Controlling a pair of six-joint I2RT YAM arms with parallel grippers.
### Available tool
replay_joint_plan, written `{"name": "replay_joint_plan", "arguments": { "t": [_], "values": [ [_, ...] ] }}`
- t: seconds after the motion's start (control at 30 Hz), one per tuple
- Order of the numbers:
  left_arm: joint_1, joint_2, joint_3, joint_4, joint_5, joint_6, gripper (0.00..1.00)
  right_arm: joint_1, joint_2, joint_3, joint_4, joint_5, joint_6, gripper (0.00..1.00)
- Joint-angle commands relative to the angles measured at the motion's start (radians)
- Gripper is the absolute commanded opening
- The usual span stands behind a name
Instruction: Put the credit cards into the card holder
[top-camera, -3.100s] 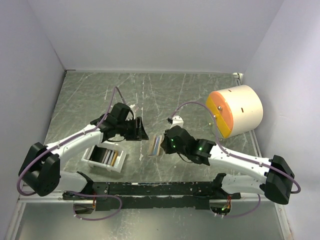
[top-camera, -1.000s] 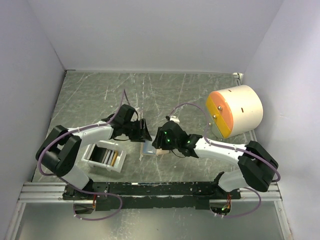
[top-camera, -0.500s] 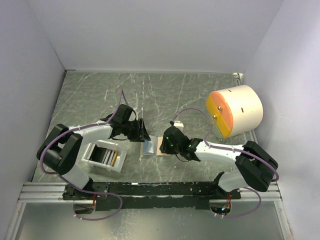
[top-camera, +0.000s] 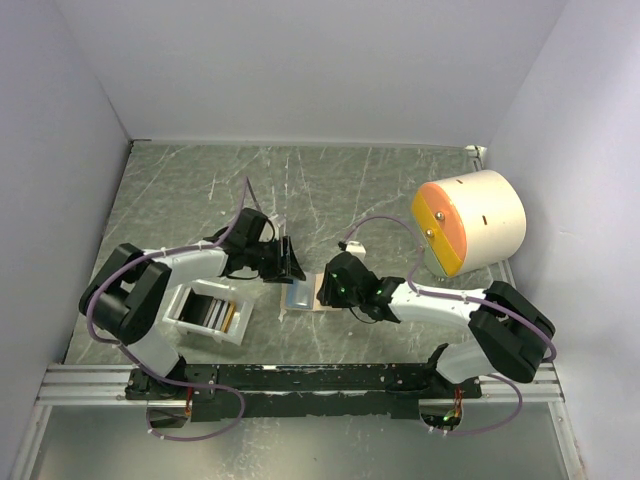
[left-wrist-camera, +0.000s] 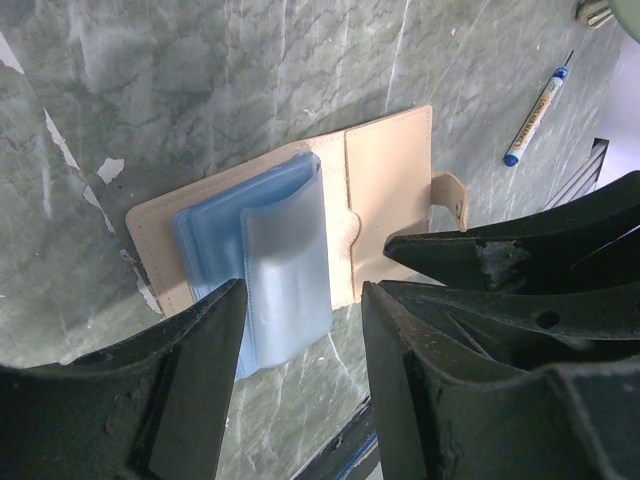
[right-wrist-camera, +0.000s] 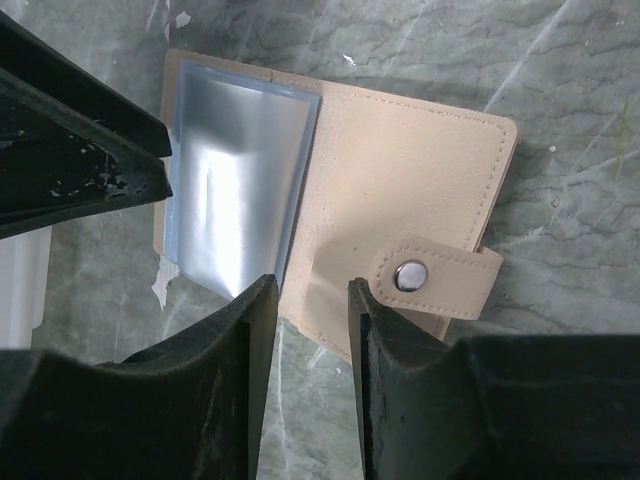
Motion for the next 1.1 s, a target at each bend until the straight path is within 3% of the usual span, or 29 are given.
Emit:
{"name": "replay_joint_plan", "arguments": {
  "t": [0.0, 0.4, 0.8, 0.97, 1.07],
  "values": [
    [0.004, 0.016, 0.018, 0.061, 0.032, 0.006, 0.61, -0.003, -0.003, -0.014, 0.023, 0.006, -0.011, 0.35],
    [0.004, 0.028, -0.006, 0.174, 0.14, -0.083, 0.61, -0.003, -0.027, -0.019, 0.022, 0.008, -0.021, 0.36],
    [-0.019, 0.064, -0.034, 0.372, 0.241, -0.235, 0.6, -0.001, -0.147, -0.044, 0.034, -0.035, -0.021, 0.43],
    [-0.049, 0.064, 0.02, 0.32, 0.218, -0.224, 0.59, 0.009, -0.122, -0.022, 0.056, -0.064, -0.009, 0.47],
    [-0.048, 0.017, 0.082, 0.107, 0.097, -0.116, 0.61, 0.01, -0.097, 0.004, 0.021, -0.037, -0.016, 0.47]
  ]
}}
